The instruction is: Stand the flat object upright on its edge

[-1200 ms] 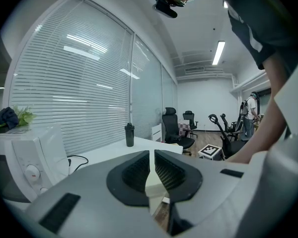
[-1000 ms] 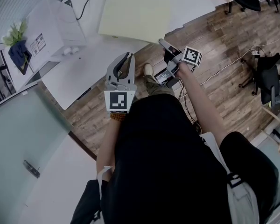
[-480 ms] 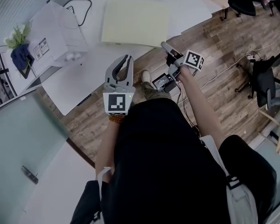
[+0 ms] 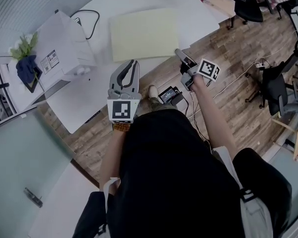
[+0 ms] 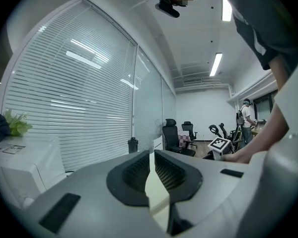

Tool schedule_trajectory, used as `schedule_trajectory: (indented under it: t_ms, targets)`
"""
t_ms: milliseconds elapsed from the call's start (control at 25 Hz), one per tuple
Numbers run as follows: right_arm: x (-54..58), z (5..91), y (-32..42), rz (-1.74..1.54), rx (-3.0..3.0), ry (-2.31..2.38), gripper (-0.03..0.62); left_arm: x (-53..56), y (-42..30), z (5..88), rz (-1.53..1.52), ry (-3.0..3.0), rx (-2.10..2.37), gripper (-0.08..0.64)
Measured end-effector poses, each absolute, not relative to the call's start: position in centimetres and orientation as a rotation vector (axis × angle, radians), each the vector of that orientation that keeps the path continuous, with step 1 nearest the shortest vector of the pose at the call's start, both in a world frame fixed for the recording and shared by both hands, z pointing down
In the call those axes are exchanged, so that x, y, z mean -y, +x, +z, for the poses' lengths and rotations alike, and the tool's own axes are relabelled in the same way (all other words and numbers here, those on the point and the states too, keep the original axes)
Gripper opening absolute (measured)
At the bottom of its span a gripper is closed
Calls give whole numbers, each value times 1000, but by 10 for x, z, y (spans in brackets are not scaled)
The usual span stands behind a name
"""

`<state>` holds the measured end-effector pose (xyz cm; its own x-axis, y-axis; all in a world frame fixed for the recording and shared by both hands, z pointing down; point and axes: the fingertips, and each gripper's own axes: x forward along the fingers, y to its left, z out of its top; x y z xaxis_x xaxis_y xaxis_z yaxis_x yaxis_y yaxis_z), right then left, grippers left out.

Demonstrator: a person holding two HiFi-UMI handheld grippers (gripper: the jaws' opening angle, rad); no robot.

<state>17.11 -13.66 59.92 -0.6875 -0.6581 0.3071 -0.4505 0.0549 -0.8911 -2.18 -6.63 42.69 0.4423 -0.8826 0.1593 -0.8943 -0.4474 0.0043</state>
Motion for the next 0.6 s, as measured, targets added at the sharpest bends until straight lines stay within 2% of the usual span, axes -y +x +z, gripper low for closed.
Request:
schedule_trajectory:
  t_ms: [240, 280, 360, 600]
  targets:
    - [138, 590, 168, -1652, -2176, -1256, 207, 75, -35, 426, 199, 2623, 1550, 35]
    - [138, 591, 169, -1635, -2200, -1315, 57, 76, -38, 430, 211, 2623, 1536, 35]
    - [136, 594, 167, -1602, -2279, -1416, 19, 79, -48, 445, 264, 2588, 1521, 35]
    - [131, 589, 148, -1512, -2403, -1369, 9, 86, -108, 491, 325, 2375, 1570, 37]
